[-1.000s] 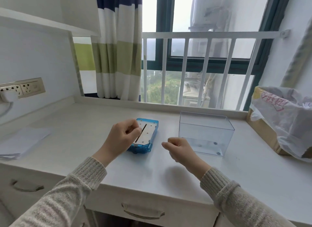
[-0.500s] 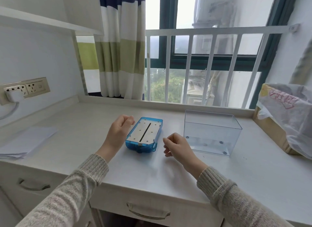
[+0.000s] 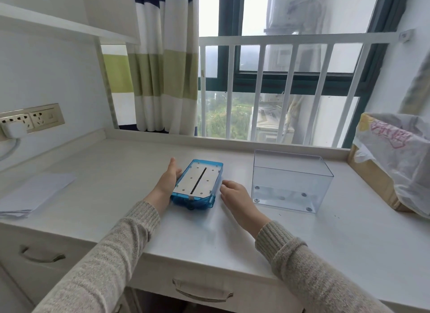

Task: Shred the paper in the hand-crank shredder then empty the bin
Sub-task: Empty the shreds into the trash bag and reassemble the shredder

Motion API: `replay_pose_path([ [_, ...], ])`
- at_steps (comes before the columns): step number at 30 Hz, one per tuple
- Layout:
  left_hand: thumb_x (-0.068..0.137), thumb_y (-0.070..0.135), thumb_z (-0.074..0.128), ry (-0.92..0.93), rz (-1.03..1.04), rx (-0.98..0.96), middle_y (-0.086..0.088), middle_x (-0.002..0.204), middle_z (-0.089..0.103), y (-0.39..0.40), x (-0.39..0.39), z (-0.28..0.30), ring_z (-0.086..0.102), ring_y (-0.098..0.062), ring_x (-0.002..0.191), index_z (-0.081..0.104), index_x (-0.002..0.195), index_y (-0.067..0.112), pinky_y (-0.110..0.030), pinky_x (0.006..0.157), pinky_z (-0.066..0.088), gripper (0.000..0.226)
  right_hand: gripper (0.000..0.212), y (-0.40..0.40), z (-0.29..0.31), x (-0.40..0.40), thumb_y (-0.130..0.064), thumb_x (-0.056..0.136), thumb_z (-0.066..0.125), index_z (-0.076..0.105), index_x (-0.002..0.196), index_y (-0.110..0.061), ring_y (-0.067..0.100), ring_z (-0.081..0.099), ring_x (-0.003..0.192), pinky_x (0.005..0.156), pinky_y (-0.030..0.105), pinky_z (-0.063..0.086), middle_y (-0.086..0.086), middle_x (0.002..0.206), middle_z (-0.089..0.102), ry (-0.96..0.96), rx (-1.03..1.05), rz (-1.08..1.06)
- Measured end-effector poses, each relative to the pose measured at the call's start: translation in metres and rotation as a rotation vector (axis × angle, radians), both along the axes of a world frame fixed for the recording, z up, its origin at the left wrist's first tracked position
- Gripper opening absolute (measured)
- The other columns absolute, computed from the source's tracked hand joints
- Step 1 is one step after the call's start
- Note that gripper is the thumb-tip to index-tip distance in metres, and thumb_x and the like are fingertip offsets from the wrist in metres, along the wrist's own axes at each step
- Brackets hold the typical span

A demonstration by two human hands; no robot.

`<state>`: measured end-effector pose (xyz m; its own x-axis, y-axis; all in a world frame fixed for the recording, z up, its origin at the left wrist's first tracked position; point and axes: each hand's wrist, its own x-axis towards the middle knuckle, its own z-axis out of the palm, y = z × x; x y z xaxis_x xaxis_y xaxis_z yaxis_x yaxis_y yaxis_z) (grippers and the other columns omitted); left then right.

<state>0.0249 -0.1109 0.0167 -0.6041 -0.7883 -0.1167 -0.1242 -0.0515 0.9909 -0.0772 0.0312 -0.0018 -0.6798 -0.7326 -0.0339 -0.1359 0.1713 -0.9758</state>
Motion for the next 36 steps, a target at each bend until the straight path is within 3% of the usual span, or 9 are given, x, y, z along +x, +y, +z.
replay_pose_path([
  [2, 0.1, 0.057, 0.015, -0.007, -0.002, -0.016, 0.005, 0.093, 0.061, 0.0, -0.001, -0.002, 0.058, -0.01, 0.08, 0.049, 0.128, 0.014, -0.027, 0.068, 0.046, 0.061, 0.034, -0.007, -0.005, -0.001, -0.004, 0.089, 0.036, 0.054, 0.114, 0.011, 0.049, 0.054, 0.114, 0.094, 0.06, 0.046, 0.031, 0.12, 0.06, -0.035, -0.006, 0.027],
  [6, 0.097, 0.062, 0.015, -0.011, -0.023, 0.021, 0.004, 0.069, 0.074, -0.004, -0.001, -0.003, 0.066, -0.023, 0.082, 0.065, 0.089, 0.023, -0.04, 0.087, 0.051, 0.064, 0.039, -0.013, -0.009, 0.001, 0.008, 0.091, 0.032, 0.057, 0.121, 0.004, 0.029, 0.062, 0.111, 0.095, 0.038, 0.053, 0.017, 0.123, 0.063, -0.164, -0.072, 0.082],
  [12, 0.093, 0.069, 0.015, 0.019, -0.046, 0.121, -0.016, 0.1, 0.074, -0.007, 0.002, -0.003, 0.068, -0.036, 0.097, 0.072, 0.097, 0.018, -0.044, 0.087, 0.052, 0.077, 0.045, -0.019, -0.018, 0.002, 0.008, 0.089, 0.035, 0.053, 0.129, -0.002, 0.028, 0.061, 0.114, 0.096, 0.041, 0.053, 0.015, 0.127, 0.061, -0.239, -0.095, 0.127],
  [16, 0.092, 0.07, 0.018, 0.076, -0.047, 0.154, -0.017, 0.101, 0.074, -0.007, 0.002, -0.004, 0.07, -0.036, 0.095, 0.073, 0.099, 0.014, -0.048, 0.09, 0.051, 0.079, 0.052, -0.017, -0.016, -0.001, 0.014, 0.088, 0.036, 0.051, 0.133, -0.004, 0.028, 0.058, 0.119, 0.1, 0.042, 0.05, 0.015, 0.131, 0.059, -0.244, -0.106, 0.183],
  [20, 0.094, 0.067, 0.021, 0.162, -0.021, 0.17, -0.012, 0.09, 0.076, -0.005, 0.003, 0.001, 0.073, -0.029, 0.082, 0.07, 0.1, 0.015, -0.041, 0.079, 0.055, 0.072, 0.061, -0.006, -0.009, -0.006, 0.016, 0.089, 0.035, 0.048, 0.132, -0.025, 0.023, 0.056, 0.122, 0.097, 0.031, 0.051, 0.005, 0.132, 0.059, -0.231, -0.114, 0.315],
  [23, 0.094, 0.067, 0.023, 0.197, -0.014, 0.158, -0.009, 0.088, 0.076, -0.005, 0.005, 0.01, 0.072, -0.029, 0.086, 0.068, 0.101, 0.016, -0.04, 0.079, 0.055, 0.069, 0.074, 0.002, -0.002, -0.004, 0.018, 0.085, 0.04, 0.036, 0.143, -0.029, 0.019, 0.051, 0.128, 0.097, 0.028, 0.049, -0.001, 0.143, 0.05, -0.179, -0.143, 0.405],
  [27, 0.093, 0.068, 0.025, 0.227, -0.024, 0.146, -0.012, 0.103, 0.074, -0.002, 0.01, 0.022, 0.07, -0.031, 0.095, 0.067, 0.107, 0.016, -0.043, 0.084, 0.055, 0.069, 0.087, 0.008, 0.008, 0.002, 0.015, 0.082, 0.053, 0.024, 0.15, -0.032, 0.016, 0.057, 0.122, 0.084, 0.022, 0.052, -0.004, 0.142, 0.051, -0.08, -0.197, 0.471],
  [30, 0.091, 0.07, 0.024, 0.264, -0.032, 0.145, -0.013, 0.11, 0.071, -0.001, 0.013, 0.029, 0.067, -0.033, 0.103, 0.066, 0.114, 0.016, -0.048, 0.092, 0.052, 0.073, 0.082, 0.013, 0.016, 0.009, 0.006, 0.085, 0.062, 0.025, 0.147, -0.034, 0.014, 0.062, 0.116, 0.092, 0.027, 0.053, -0.004, 0.138, 0.054, -0.015, -0.249, 0.464],
  [36, 0.098, 0.058, 0.02, 0.397, -0.026, 0.187, -0.011, 0.114, 0.071, 0.003, 0.016, 0.03, 0.065, -0.028, 0.107, 0.066, 0.116, 0.017, -0.043, 0.089, 0.051, 0.064, 0.057, 0.018, 0.018, 0.016, -0.007, 0.095, 0.055, 0.032, 0.137, -0.038, 0.003, 0.06, 0.115, 0.092, 0.016, 0.048, -0.019, 0.128, 0.057, 0.157, -0.325, 0.378],
])
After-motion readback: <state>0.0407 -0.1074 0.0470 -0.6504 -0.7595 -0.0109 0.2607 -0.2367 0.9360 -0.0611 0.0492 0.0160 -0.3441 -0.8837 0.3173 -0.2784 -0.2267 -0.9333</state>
